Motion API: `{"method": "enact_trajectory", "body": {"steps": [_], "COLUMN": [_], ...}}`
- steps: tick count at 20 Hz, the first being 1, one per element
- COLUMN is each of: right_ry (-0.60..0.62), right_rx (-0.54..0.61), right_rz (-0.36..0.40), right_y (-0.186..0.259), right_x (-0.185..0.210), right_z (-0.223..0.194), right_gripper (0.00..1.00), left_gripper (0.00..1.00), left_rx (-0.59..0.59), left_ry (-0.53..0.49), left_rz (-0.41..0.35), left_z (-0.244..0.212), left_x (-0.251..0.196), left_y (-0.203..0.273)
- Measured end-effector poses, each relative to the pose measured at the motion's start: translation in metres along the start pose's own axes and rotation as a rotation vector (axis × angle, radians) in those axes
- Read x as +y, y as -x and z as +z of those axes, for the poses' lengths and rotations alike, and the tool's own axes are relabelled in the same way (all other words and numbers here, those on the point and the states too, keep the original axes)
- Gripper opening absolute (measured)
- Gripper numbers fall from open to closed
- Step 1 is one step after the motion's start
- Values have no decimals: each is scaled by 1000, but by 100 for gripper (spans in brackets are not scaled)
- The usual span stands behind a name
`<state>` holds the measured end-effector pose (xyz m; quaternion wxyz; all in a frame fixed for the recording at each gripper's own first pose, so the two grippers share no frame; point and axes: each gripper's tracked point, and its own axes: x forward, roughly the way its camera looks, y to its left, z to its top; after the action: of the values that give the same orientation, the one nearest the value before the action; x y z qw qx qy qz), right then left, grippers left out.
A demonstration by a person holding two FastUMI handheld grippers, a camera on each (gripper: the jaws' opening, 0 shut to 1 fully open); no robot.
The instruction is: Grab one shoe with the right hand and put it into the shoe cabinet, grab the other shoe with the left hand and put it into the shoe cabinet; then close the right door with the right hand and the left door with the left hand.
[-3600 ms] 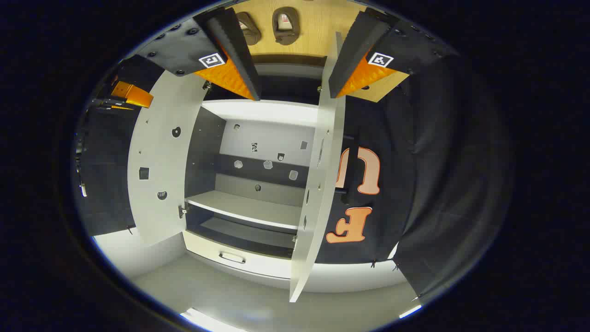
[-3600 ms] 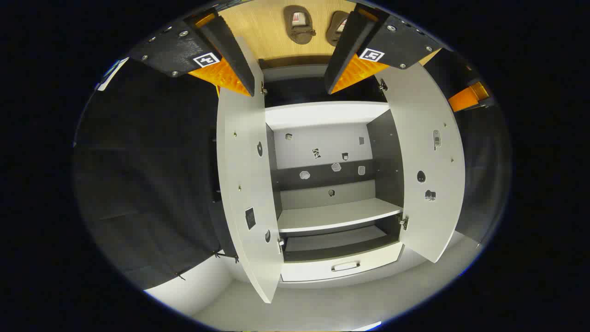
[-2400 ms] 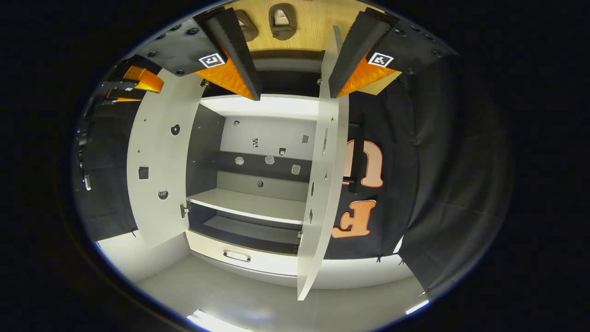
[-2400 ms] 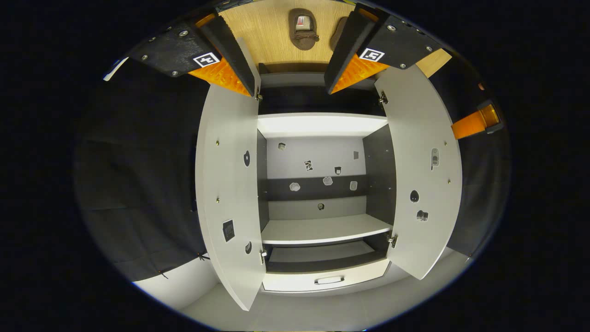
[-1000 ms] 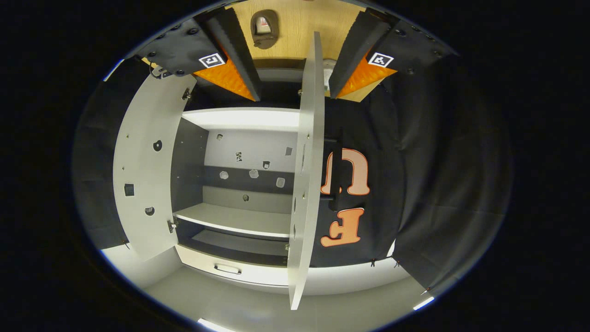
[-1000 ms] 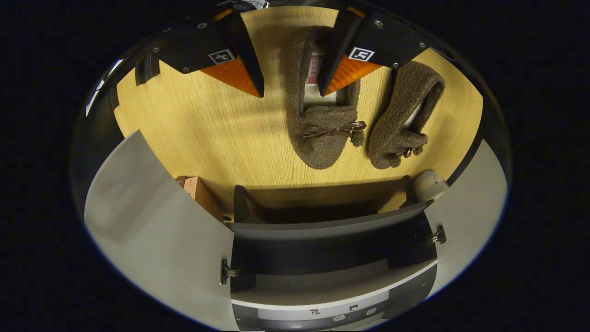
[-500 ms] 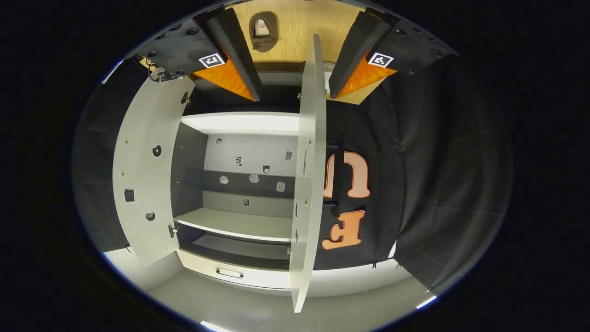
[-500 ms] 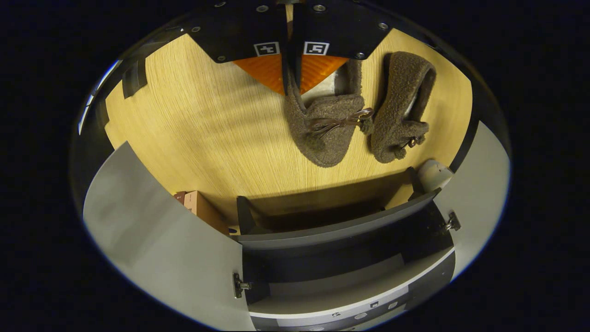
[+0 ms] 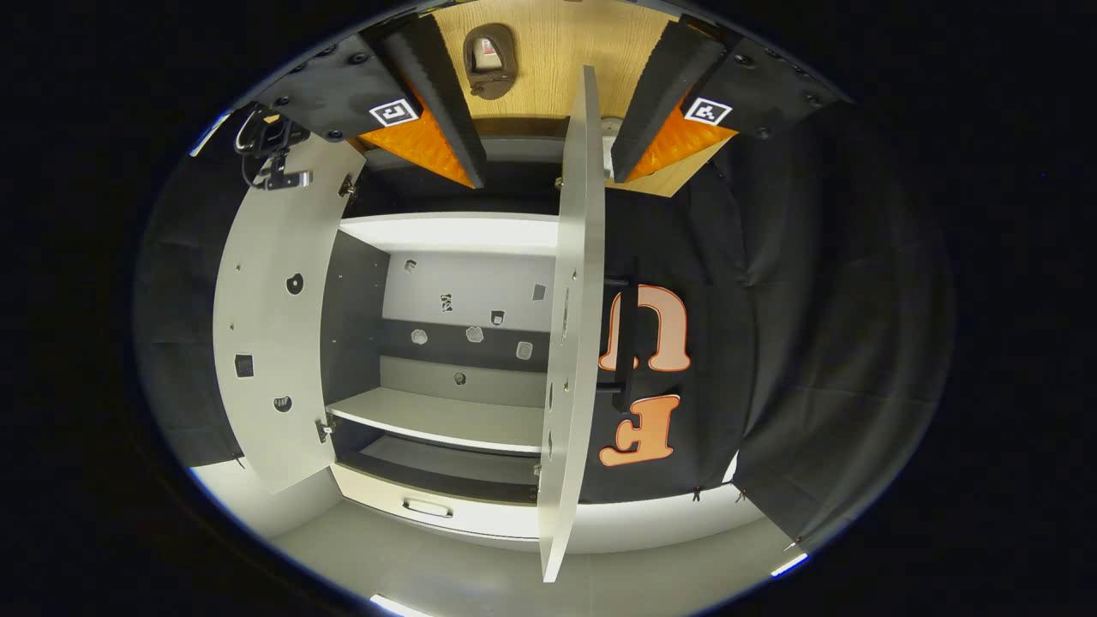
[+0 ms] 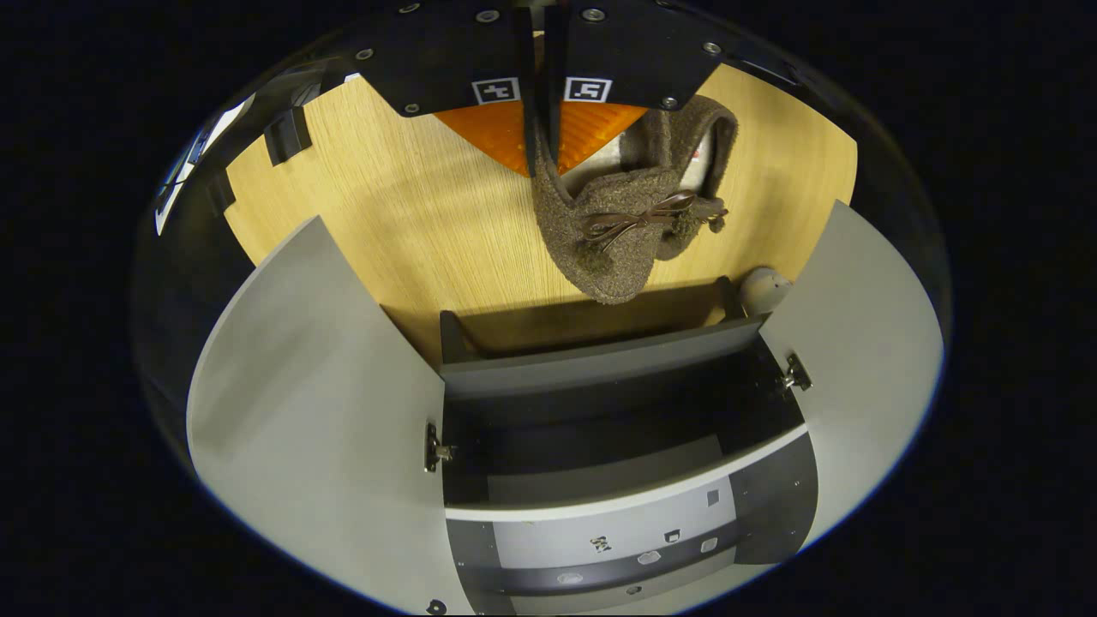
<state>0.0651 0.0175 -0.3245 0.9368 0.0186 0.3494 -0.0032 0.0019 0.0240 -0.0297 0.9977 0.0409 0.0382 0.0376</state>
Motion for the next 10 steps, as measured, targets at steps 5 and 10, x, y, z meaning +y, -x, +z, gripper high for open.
{"method": "enact_trajectory", "body": {"steps": [5,10], "right_ry": [-30,-54], "right_rx": [-89,-173], "right_rz": [57,89], "right_y": [49,79], "right_x": [29,47], "right_z": [57,118], "right_gripper": [5,4], "left_gripper": [94,97], "left_rx": [-7,-14], "left_ry": [-6,1], "left_rz": [-12,-17], "left_z": [2,3], "left_x": [3,4], "left_y": [2,6]}}
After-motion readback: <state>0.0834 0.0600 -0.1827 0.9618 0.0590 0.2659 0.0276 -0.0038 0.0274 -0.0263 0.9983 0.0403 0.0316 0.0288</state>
